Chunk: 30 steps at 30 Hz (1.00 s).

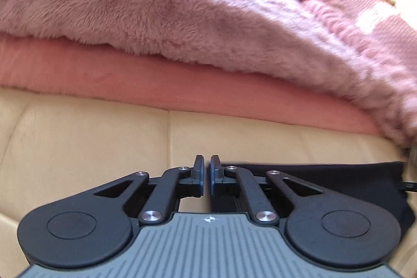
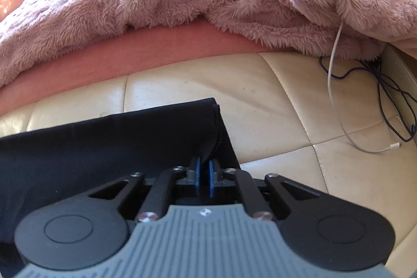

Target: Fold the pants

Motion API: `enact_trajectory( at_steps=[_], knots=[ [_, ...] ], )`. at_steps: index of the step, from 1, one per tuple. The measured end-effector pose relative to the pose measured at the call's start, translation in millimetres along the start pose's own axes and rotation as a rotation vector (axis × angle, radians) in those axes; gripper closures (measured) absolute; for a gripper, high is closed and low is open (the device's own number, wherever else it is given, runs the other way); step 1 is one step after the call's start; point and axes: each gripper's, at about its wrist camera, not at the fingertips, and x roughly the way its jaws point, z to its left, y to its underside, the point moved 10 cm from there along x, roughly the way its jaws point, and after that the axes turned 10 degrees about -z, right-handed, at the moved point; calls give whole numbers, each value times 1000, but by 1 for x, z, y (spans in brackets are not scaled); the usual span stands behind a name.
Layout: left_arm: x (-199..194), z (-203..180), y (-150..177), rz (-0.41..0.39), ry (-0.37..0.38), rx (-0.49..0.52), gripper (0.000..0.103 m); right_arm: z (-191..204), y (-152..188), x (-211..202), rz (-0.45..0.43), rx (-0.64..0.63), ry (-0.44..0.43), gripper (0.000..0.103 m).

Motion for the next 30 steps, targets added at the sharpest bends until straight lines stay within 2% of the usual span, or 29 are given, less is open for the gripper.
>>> enact_trajectory(
  at_steps=[1,3,4,7,10,14,17,21,22,24,26,28,30],
  knots=[
    [-11,-4,4,-7,19,1,99,-1,-2,-5,-18,1,5,94],
    [-32,-16,15,-10,67,37,99,0,-5,-22,-79,-24,40,75],
    [-40,-23,23,-2,85,74,99,2,-5,-33,-111,-34,48,73],
    [-60,-41,53,35,130,168,99,21,3,-60,-186,-74,40,74],
    [-69,-47,87,97,123,241,99,46,28,-75,-219,-82,-18,75],
    [-80,-38,115,158,94,252,99,63,69,-80,-186,-17,-47,76],
    [-87,-32,120,165,102,221,99,64,94,-77,-142,35,-31,76],
    [-99,-31,121,211,96,230,99,63,106,-81,-130,42,-5,76],
    [-102,-29,121,219,94,222,99,63,108,-83,-130,51,0,76],
    [-104,-22,115,199,93,156,88,62,110,-89,-147,77,-3,76],
    [-102,-13,102,144,87,44,71,64,111,-97,-183,101,-22,76],
    [-92,-3,91,115,85,-74,60,65,109,-103,-224,101,-29,76],
    [-79,0,85,117,87,-149,60,63,105,-104,-230,120,-32,74]
  ],
)
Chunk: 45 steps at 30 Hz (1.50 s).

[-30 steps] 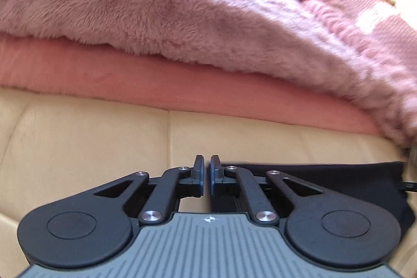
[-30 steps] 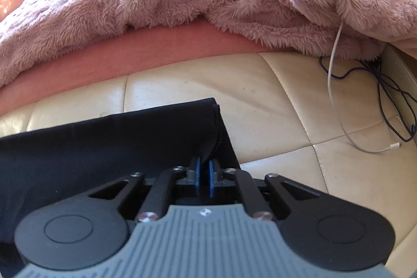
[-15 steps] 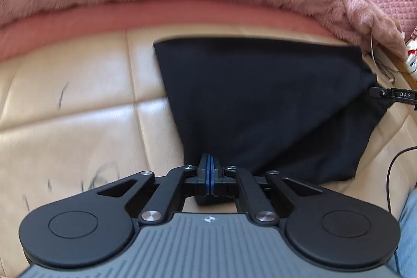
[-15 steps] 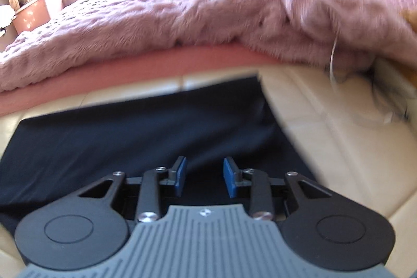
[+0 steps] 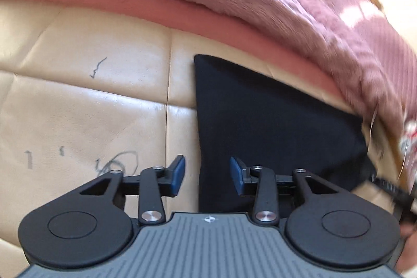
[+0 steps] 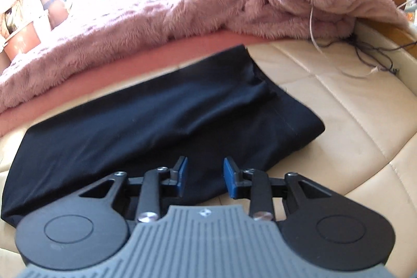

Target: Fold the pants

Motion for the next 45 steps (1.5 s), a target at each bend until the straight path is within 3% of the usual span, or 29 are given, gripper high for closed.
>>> enact_trajectory(
  at_steps=[1,4,6,8,10,12,16,19,22,24,29,35,41,45],
  knots=[
    [7,0,-1,9,6,-19,60,-3,-3,1,1,33,-10,73],
    [24,0,-1,26,-1,-45,60,-21,-13,4,12,142,-29,55],
    [31,-1,1,22,-5,-45,68,-33,-23,8,26,171,-44,53],
    [34,-2,1,17,-15,-48,82,-46,-38,17,33,143,-40,52],
    [35,-1,1,14,-22,-55,86,-58,-54,30,30,105,-30,49],
    [34,-1,2,11,-27,-61,89,-71,-70,48,35,85,-12,49],
    [37,-2,1,14,-47,-61,92,-82,-75,88,144,148,-58,49],
    [35,-2,-1,28,-70,-50,93,-89,-61,107,214,145,-48,58],
    [35,-4,-3,50,-92,-59,93,-93,-56,109,207,173,-71,60],
    [35,-4,-5,59,-113,-44,94,-95,-53,104,214,199,-84,69],
    [19,13,-7,96,-177,-5,94,-77,-36,81,275,183,-105,74],
    [-21,65,-4,151,-297,99,94,-24,11,35,381,185,-180,75],
    [-52,118,-11,151,-408,148,93,31,56,-11,490,231,-289,76],
    [-60,127,-18,138,-453,141,88,46,69,-23,507,254,-317,72]
  ],
)
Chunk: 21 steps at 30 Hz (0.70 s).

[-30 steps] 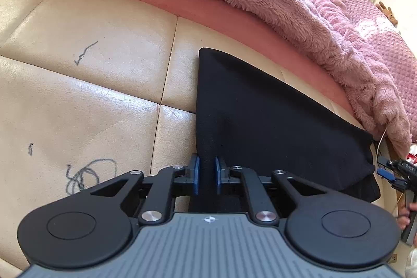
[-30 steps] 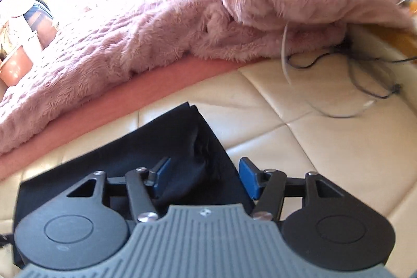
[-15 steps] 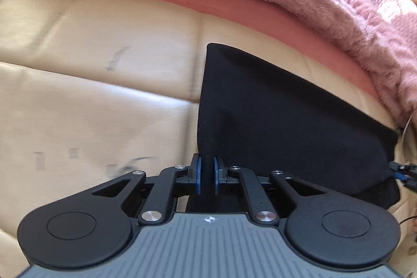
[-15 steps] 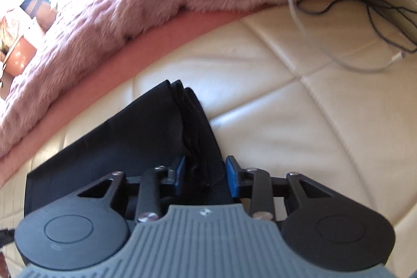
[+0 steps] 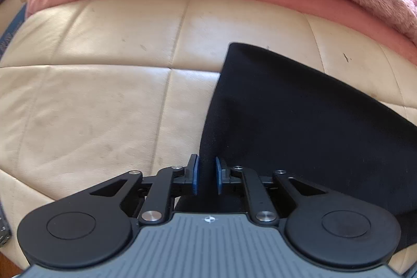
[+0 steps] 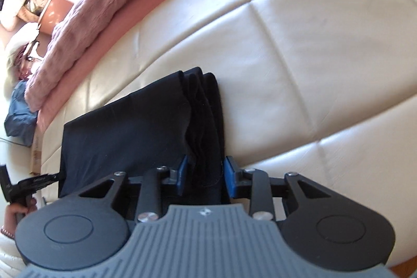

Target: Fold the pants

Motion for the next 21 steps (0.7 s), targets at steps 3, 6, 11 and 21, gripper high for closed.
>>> enact_trajectory(
  at_steps=[3,6,11,21],
  knots=[
    [-12,-3,-7,-64,-41,9,87,-9,-5,-13,-35,68,-26,61],
    [-24,-13,-16,-106,-66,29,87,-19,-15,-23,-58,146,-69,53],
    [-42,-77,-23,-131,125,35,87,-28,-7,-20,-26,248,-147,53],
    [-35,-215,16,-55,373,276,87,-27,-1,6,45,283,-199,54]
  ],
)
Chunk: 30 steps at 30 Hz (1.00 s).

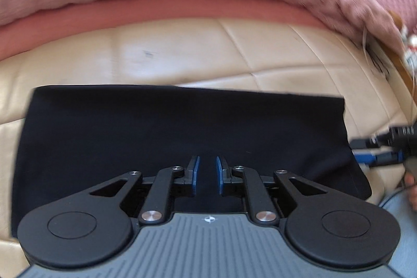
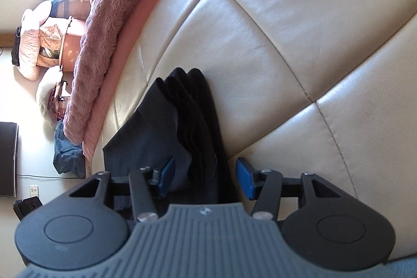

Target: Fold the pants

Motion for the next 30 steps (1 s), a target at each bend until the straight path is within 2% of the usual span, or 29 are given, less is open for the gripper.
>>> enact_trajectory(
  at_steps=[2,5,8,10,12,13,18,23,25,27,30],
  knots=[
    [10,-7,6,25,-8,15,87,3,-1,3,12,-14,-10,52],
    [19,-11,16,63,-31,40,88,5,-2,6,25,4,-46,43],
    [21,-11,23,65,-39,48,88,8,-1,7,39,-9,-73,42],
    [21,-12,23,70,-42,54,88,5,2,8,77,7,-105,48],
    [20,-12,23,74,-43,56,88,-4,7,15,124,62,-99,76],
    [21,-13,23,75,-43,55,88,-7,7,17,132,77,-91,79],
    [20,-12,26,74,-38,53,88,4,1,22,129,62,-124,70],
    [23,-11,24,74,-24,49,88,3,-12,18,86,106,-184,71],
    [23,-10,24,74,-20,50,88,2,-13,21,83,115,-182,75],
    [22,-9,24,71,-12,47,88,3,-9,26,88,97,-166,86],
    [19,-9,21,46,14,65,88,7,-9,22,72,75,-156,91]
  ],
)
